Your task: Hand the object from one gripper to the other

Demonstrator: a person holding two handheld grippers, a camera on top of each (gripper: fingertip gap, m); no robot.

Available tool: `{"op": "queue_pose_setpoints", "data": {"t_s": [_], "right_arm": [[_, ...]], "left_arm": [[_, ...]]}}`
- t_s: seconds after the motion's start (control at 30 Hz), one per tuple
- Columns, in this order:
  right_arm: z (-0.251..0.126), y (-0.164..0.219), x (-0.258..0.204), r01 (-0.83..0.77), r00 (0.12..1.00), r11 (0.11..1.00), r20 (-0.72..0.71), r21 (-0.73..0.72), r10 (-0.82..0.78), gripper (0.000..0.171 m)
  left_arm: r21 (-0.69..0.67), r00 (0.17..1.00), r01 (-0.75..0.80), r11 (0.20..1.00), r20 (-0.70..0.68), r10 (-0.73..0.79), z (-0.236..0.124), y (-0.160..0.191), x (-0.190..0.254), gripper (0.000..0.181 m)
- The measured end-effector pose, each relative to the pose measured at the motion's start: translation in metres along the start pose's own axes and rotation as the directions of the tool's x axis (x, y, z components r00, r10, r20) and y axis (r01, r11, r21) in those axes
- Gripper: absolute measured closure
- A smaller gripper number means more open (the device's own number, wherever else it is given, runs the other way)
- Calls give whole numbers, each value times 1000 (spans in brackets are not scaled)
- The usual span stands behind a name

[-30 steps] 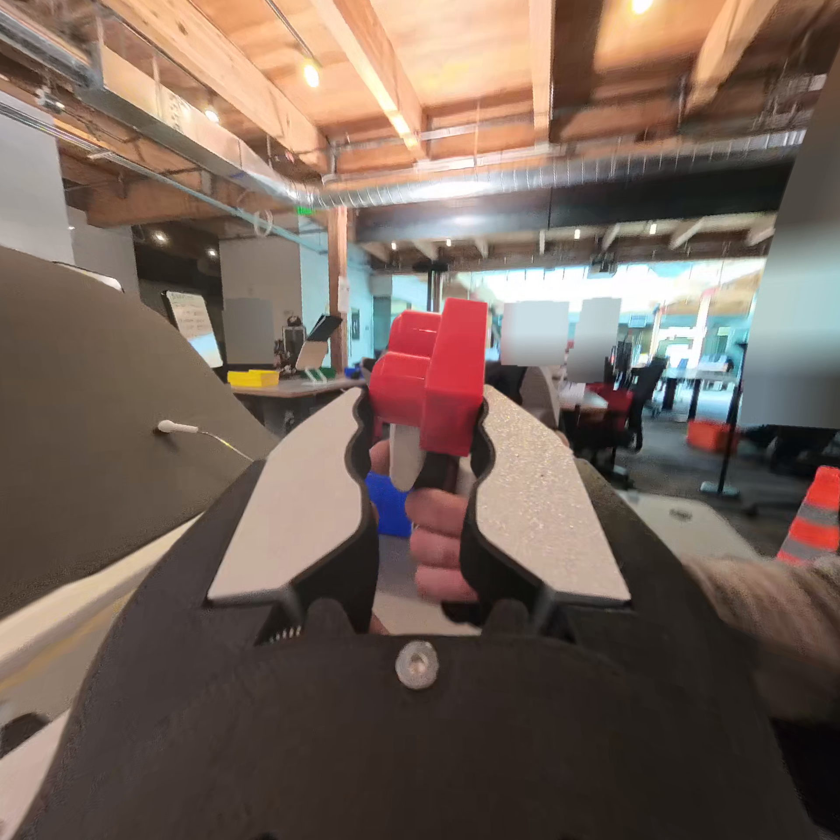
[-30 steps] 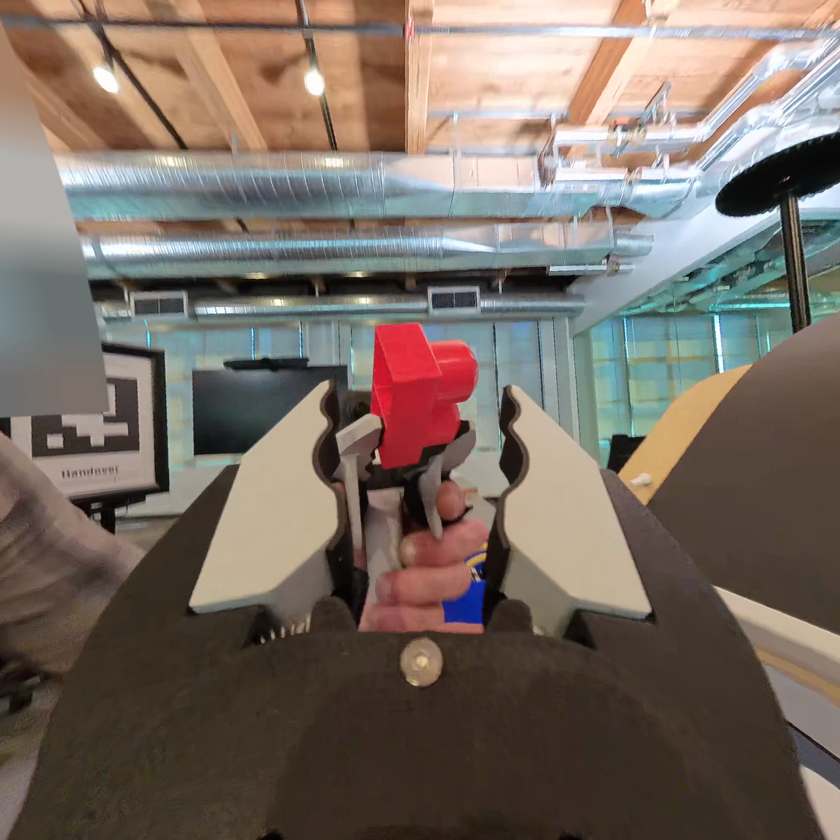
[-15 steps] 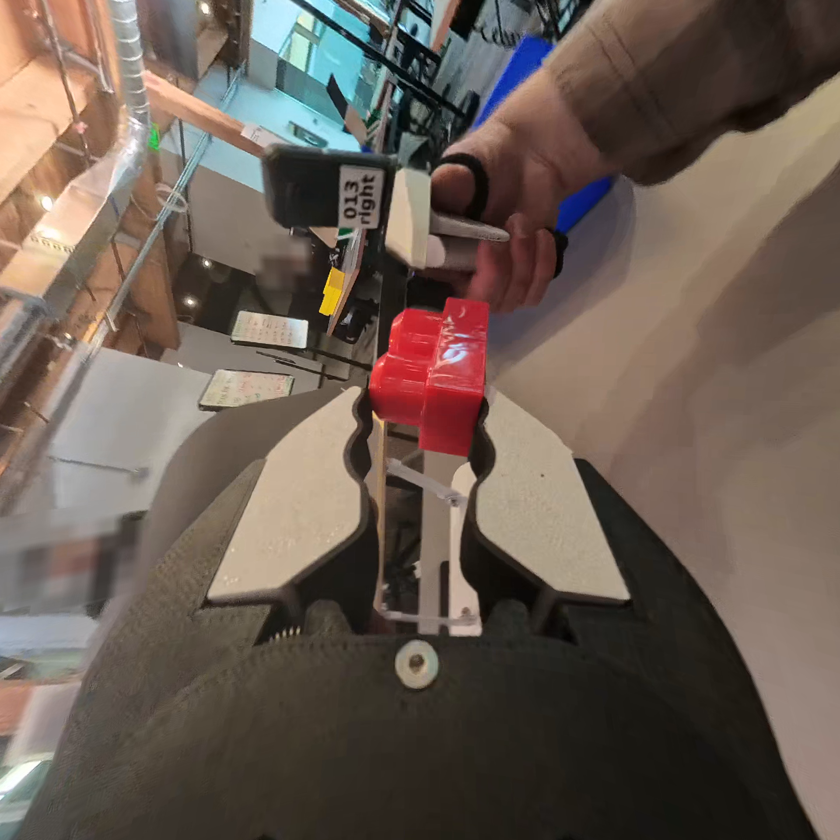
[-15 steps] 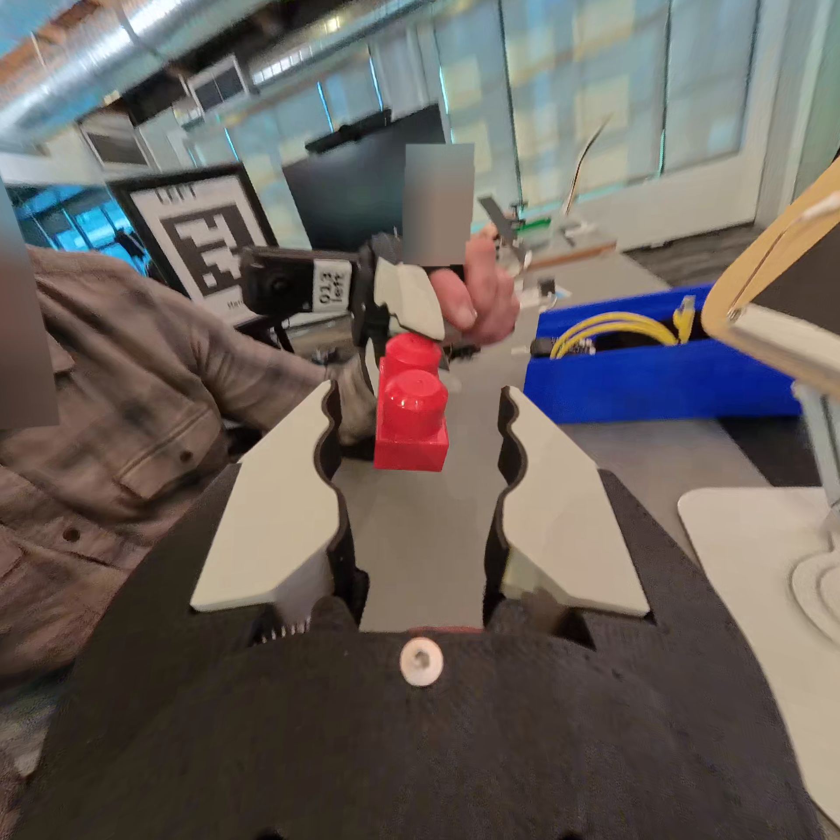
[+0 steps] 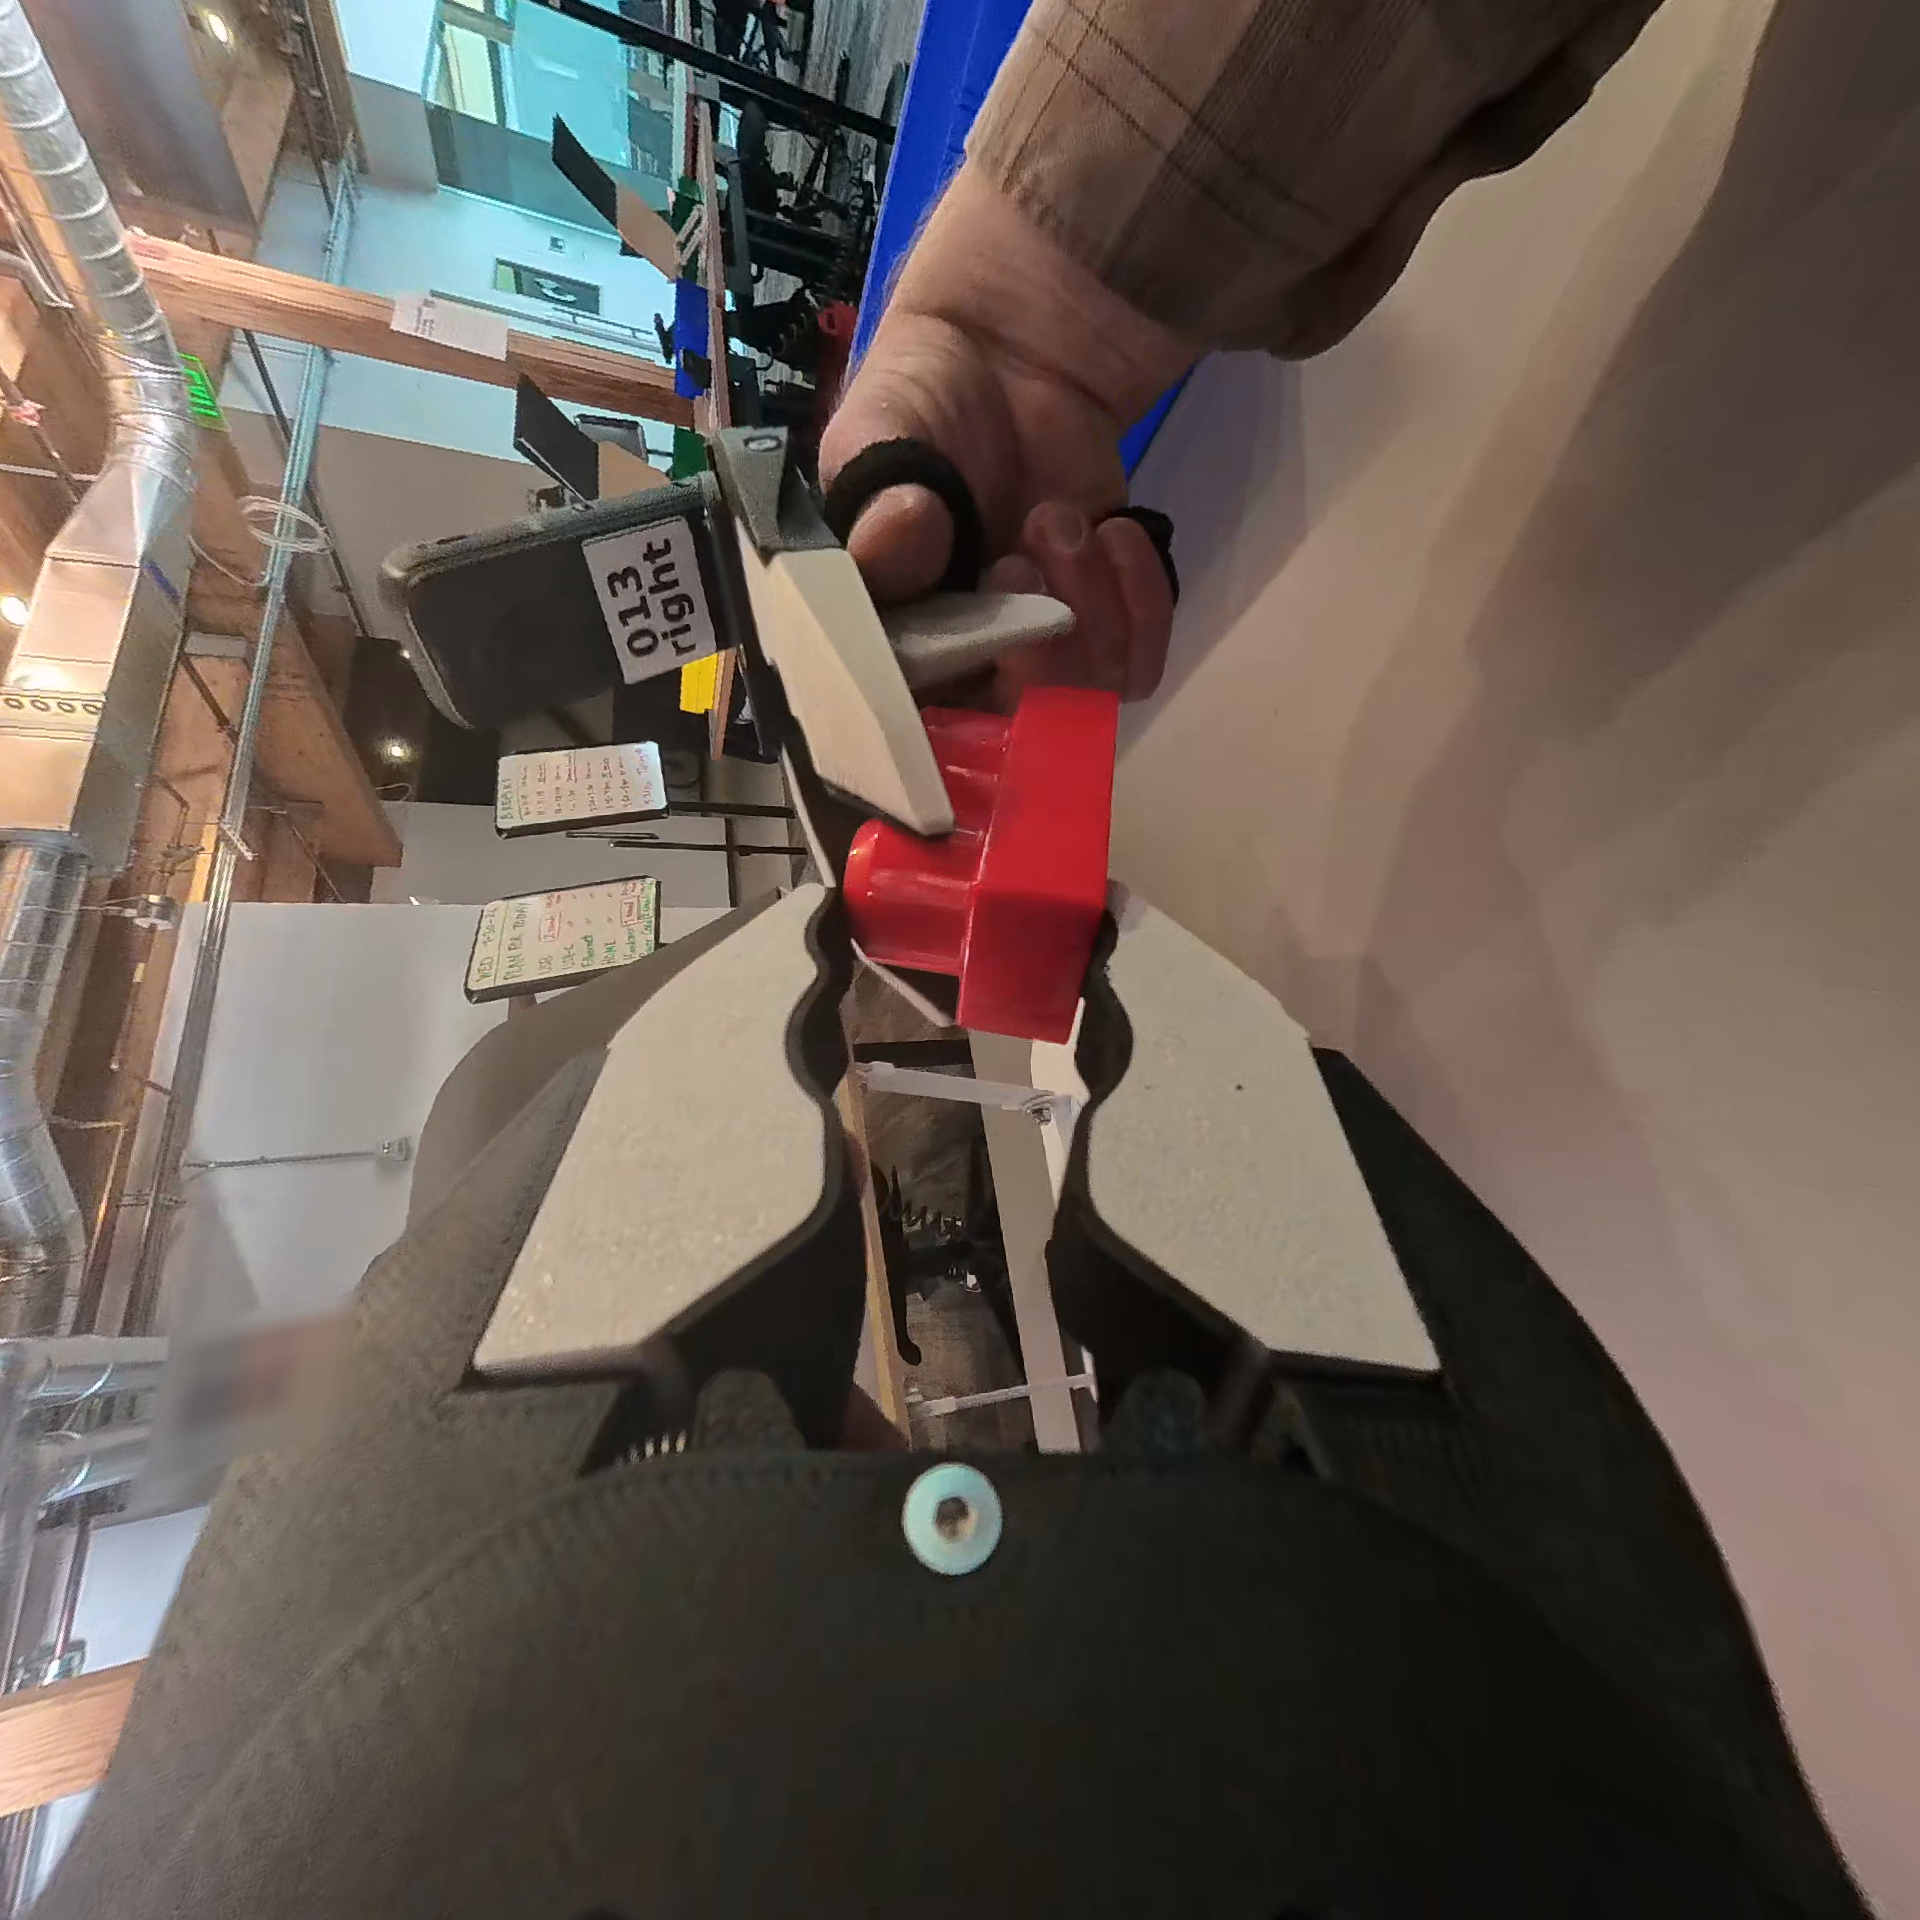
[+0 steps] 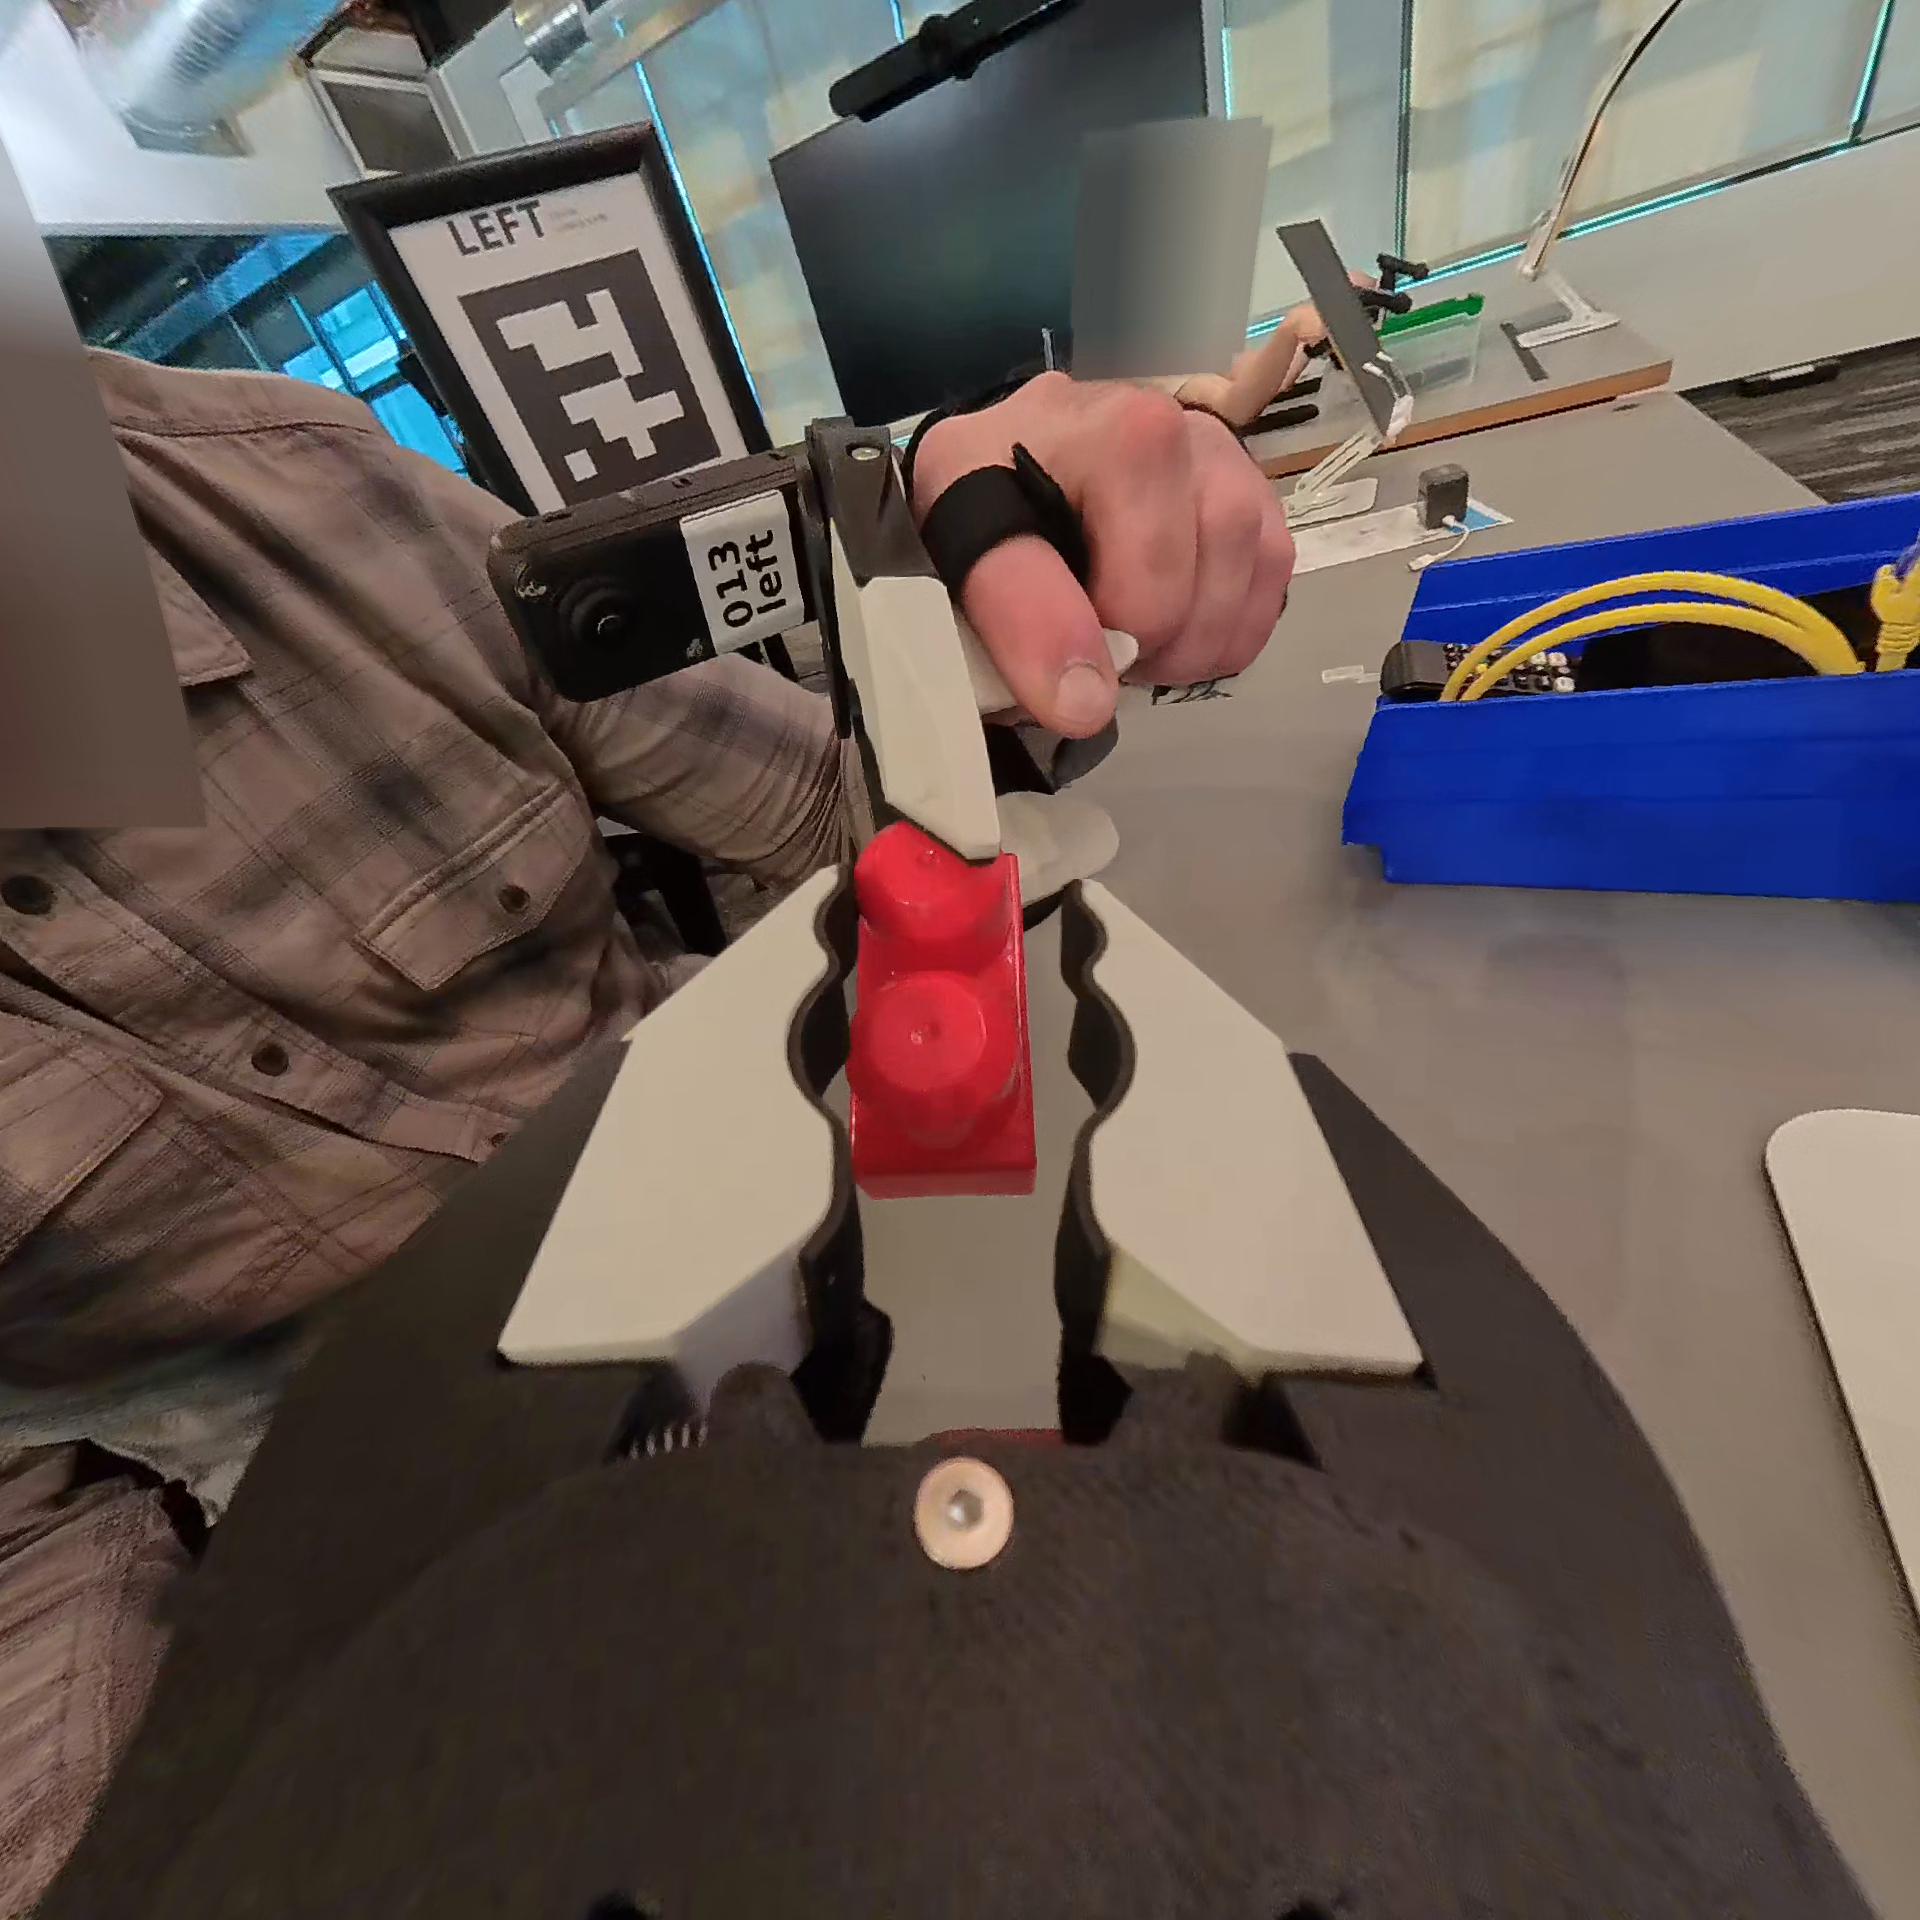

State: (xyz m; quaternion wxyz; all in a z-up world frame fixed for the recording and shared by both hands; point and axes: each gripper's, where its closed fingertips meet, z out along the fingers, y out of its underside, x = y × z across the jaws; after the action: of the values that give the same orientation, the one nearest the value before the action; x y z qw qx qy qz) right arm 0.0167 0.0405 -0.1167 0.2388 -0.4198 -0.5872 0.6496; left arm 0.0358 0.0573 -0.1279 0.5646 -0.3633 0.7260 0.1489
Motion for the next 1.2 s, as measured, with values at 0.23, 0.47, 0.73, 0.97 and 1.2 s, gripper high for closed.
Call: {"op": "queue_pose_setpoints", "data": {"t_s": [0.23,0.47,0.73,0.97,1.2], "right_arm": [[2,-1,1,33,999,999,0,20,-33,145],[2,-4,6,57,998,998,-31,39,-55,145],[-16,-31,15,124,988,972,-114,202,-102,145],[-51,-75,16,286,951,834,-246,471,-187,145],[-54,-96,14,365,930,651,-295,666,-220,145]], "left_arm": [[-18,1000,2,1000,2,-2,0,5,0,140],[-40,1000,12,999,25,-11,1,10,-4,140],[-10,965,258,966,47,-257,0,17,-20,98],[345,650,722,600,-42,-759,5,7,-54,105],[577,295,803,148,-169,-941,2,10,-77,117]]}}
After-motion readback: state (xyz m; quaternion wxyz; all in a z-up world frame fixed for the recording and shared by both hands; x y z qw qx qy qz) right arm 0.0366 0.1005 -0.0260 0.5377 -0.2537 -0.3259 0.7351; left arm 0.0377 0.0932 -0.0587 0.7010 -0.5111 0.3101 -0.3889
